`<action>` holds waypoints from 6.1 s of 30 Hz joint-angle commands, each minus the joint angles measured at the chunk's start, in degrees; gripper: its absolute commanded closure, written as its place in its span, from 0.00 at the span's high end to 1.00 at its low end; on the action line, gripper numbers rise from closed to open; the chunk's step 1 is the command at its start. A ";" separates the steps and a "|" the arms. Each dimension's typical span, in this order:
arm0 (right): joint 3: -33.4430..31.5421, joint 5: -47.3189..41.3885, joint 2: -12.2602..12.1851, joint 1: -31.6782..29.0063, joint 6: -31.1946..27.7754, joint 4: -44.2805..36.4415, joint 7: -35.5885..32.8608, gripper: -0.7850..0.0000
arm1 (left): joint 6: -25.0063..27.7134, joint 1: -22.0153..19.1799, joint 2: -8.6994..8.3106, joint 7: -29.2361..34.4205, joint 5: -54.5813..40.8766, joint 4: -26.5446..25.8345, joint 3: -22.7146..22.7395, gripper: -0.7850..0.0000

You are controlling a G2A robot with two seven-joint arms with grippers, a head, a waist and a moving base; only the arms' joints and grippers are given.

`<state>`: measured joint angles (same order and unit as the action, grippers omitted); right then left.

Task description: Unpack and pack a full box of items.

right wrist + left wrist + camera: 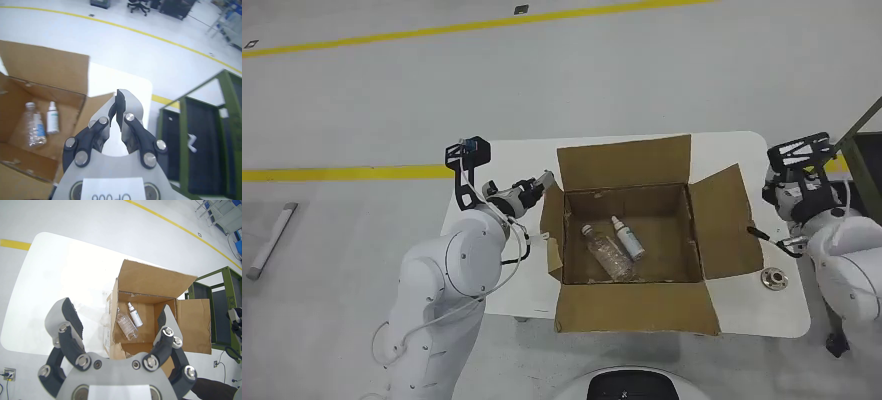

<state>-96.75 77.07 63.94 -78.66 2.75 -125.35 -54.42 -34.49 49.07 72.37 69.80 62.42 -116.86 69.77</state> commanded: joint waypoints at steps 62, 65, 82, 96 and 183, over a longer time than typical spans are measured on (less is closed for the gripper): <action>3.14 -9.93 -1.03 5.48 -10.92 27.02 -31.27 0.47 | 0.00 0.00 0.00 0.00 0.00 0.00 0.00 1.00; 3.59 -9.90 -1.10 5.84 -10.46 28.40 -31.31 0.52 | 0.00 0.00 0.00 0.00 0.00 0.00 0.00 1.00; 5.17 -8.83 -1.54 6.58 -8.99 32.64 -28.98 0.62 | 0.00 0.00 0.00 0.00 0.00 0.00 0.00 1.00; 7.33 -8.77 -1.65 8.29 -8.10 35.87 -27.53 0.46 | 0.00 0.00 0.00 0.00 0.00 0.00 0.00 1.00; 9.93 -50.42 0.33 19.54 -4.47 27.00 7.03 0.00 | 0.00 0.00 0.00 0.00 0.00 0.00 0.00 1.00</action>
<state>-81.65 29.55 64.65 -57.48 0.01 -96.68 -47.55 -34.49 49.07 72.37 69.80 62.42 -116.86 69.77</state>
